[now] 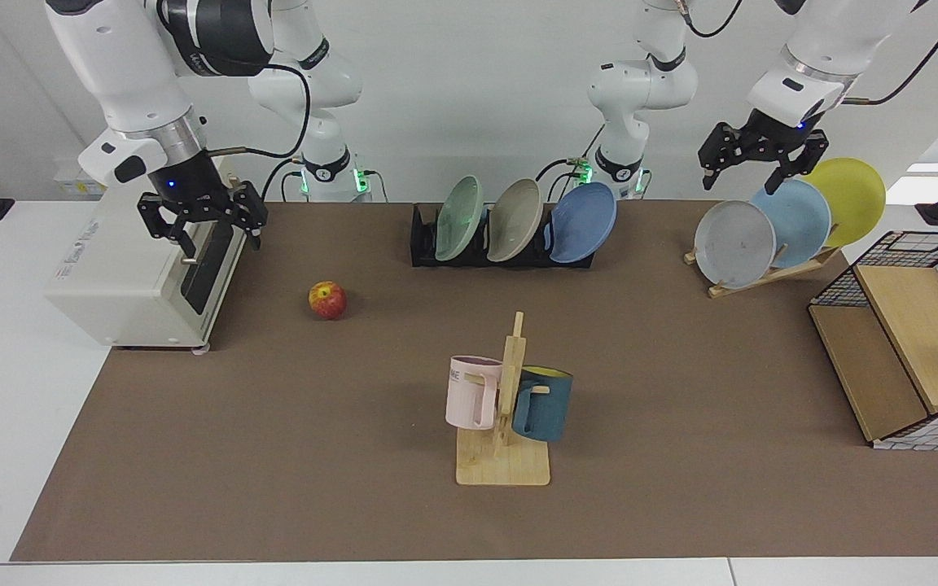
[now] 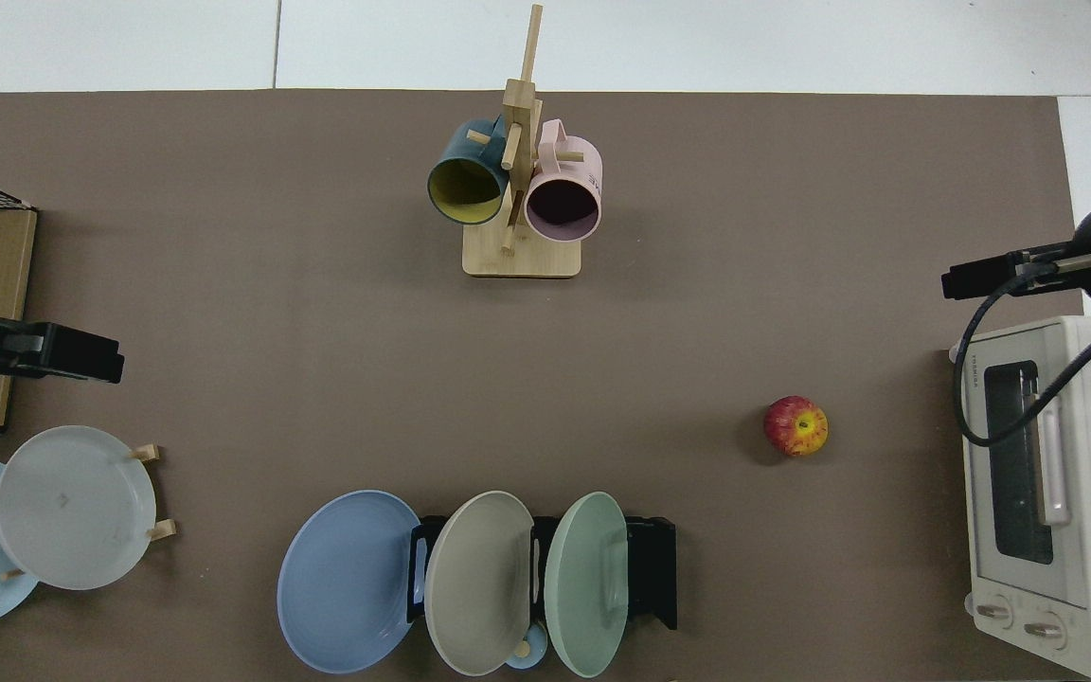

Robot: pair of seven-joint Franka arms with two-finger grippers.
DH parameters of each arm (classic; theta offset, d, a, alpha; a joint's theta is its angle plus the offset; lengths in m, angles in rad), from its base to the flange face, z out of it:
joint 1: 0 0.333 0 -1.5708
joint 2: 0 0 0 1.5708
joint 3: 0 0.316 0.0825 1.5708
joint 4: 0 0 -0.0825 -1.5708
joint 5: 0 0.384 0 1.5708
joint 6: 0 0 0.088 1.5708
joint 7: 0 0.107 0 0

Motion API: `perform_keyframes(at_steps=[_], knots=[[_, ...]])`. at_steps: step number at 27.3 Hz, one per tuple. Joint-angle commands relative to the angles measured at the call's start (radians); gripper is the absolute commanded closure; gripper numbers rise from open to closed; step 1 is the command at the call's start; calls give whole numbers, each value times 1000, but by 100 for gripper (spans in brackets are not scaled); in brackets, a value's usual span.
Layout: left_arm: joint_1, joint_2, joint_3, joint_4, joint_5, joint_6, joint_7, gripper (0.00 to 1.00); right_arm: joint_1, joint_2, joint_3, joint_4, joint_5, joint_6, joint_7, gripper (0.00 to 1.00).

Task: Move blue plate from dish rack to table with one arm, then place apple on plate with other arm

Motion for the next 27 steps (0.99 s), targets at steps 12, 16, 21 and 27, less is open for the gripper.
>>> perform_keyframes(at_steps=[12,16,21,27], knots=[[-3,-155,-4,-252,-15,59,-5,0,63,-32,0,-107,-16,17,110,0],[-4,-227,-49,-412,-32,151,-6,0,91,-52,0,-173,-16,26,166,0],[-7,-304,-61,-562,-71,231,-8,1,118,-56,0,-247,-16,71,202,0],[-6,-333,-146,-751,-77,375,-72,1,147,-64,0,-375,-16,188,242,0]])
